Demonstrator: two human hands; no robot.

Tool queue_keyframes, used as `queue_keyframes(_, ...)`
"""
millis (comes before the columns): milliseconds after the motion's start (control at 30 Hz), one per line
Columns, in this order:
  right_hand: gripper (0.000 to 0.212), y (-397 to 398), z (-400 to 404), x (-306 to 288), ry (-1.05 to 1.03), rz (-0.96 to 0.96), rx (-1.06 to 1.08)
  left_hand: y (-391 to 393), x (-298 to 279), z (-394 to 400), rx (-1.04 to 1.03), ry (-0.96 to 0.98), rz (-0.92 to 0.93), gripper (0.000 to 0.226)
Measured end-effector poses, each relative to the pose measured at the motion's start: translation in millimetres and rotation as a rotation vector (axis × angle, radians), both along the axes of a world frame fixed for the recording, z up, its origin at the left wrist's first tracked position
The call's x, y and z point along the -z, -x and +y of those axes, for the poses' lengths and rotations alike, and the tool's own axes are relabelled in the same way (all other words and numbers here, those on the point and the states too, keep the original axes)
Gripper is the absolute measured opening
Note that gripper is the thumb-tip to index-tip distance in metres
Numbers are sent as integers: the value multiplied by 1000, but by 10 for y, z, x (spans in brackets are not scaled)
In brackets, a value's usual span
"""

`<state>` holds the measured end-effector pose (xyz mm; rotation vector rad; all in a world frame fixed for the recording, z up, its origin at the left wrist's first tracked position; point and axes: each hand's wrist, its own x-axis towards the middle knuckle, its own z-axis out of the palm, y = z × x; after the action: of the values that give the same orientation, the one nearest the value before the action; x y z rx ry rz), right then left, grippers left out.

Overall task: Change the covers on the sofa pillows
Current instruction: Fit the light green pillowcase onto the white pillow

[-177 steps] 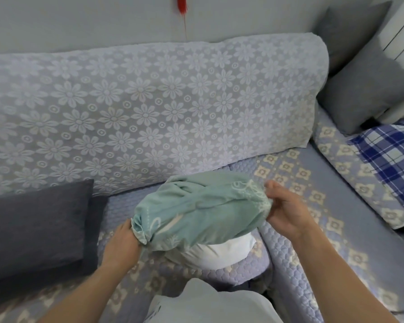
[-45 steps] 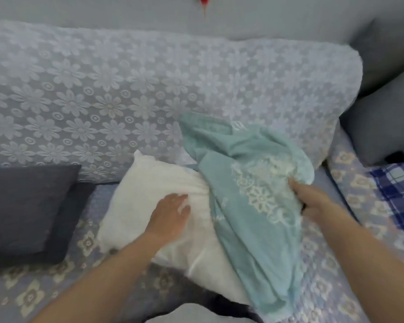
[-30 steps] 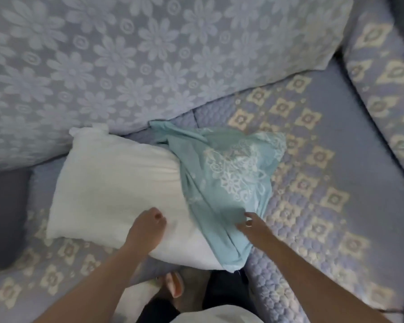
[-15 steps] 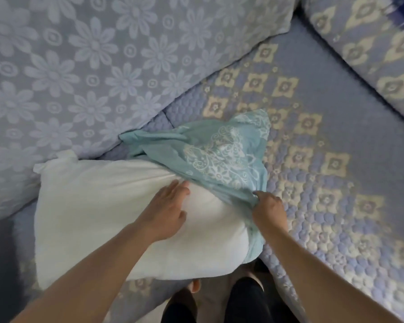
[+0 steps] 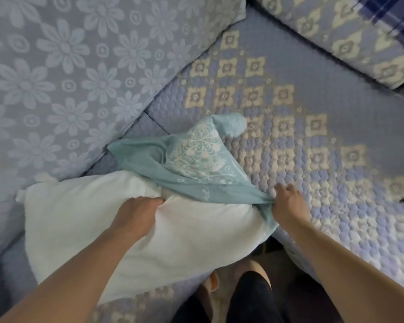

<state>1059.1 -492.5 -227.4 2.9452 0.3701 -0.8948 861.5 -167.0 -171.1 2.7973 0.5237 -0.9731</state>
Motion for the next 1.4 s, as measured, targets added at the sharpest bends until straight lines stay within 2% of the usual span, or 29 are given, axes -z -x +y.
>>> queue_keyframes(100, 30, 159, 4, 36, -30, 32, 166, 210, -146, 129, 32, -55, 148, 37)
queue_keyframes(167, 31, 75, 220, -59, -242, -56, 235, 273, -211, 146, 25, -68, 243, 36)
queue_keyframes(267, 40, -438, 679, -359, -574, -125, 472, 94, -216, 60, -20, -69, 256, 34)
queue_keyframes(333, 41, -795, 964, -566, -819, -40, 628, -171, -212, -29, -51, -66, 230, 32)
queue_keyframes(400, 36, -958, 1131, -664, -970, 66, 581, -460, -193, -102, -57, -72, 195, 33)
queue_keyframes(500, 28, -939, 1095, -552, -883, 168, 327, -849, -165, -189, -107, -14, 36, 48)
queue_keyframes(600, 30, -871, 800, -208, -807, 375, 248, -1216, -70, -408, -119, 108, -251, 66)
queue_keyframes(700, 34, -756, 546, 47, -750, 547, 181, -1540, 137, -480, -24, 38, -151, 97)
queue_keyframes(733, 37, -726, 496, 63, -738, 563, 136, -1625, 203, -429, 3, -24, -127, 96)
queue_keyframes(767, 41, -705, 460, 63, -729, 584, 92, -1710, 257, -370, 48, -99, -144, 83)
queue_keyframes(833, 55, -735, 399, 58, -655, 620, -34, -1936, 253, -286, 107, -236, -226, 46)
queue_keyframes(867, 67, -749, 412, 54, -614, 600, -122, -2055, 206, -273, 30, -245, -293, 34)
queue_keyframes(933, 97, -727, 479, 96, -576, 469, -259, -2283, 103, -347, -239, -97, -426, 24)
queue_keyframes(1000, 111, -735, 691, 203, -581, 311, -217, -2450, 15, -521, -339, 39, -495, 27)
queue_keyframes(1067, 102, -782, 913, 354, -623, 136, -121, -2425, -40, -690, -253, 140, -564, 26)
queue_keyframes(1133, 73, -933, 1100, 426, -753, -57, -7, -2295, 9, -782, -124, 191, -593, 22)
queue_keyframes(1167, 54, -1060, 1157, 370, -816, -100, 130, -2229, 56, -779, -43, 167, -584, 21)
queue_keyframes(1233, 21, -1266, 1263, 224, -976, 5, 497, -2157, 174, -722, 79, 17, -553, 26)
queue_keyframes(1267, 19, -1336, 1303, 151, -1080, 83, 629, -2168, 212, -678, 69, -57, -528, 34)
queue_keyframes(1300, 21, -1371, 1337, 78, -1176, 121, 693, -2234, 243, -610, -33, -96, -506, 40)
queue_keyframes(1333, 23, -1380, 1356, 17, -1234, 139, 692, -2349, 271, -522, -181, -115, -517, 40)
queue_keyframes(1400, 28, -1376, 1347, -69, -1221, 159, 589, -2664, 315, -277, -433, -162, -555, 24)
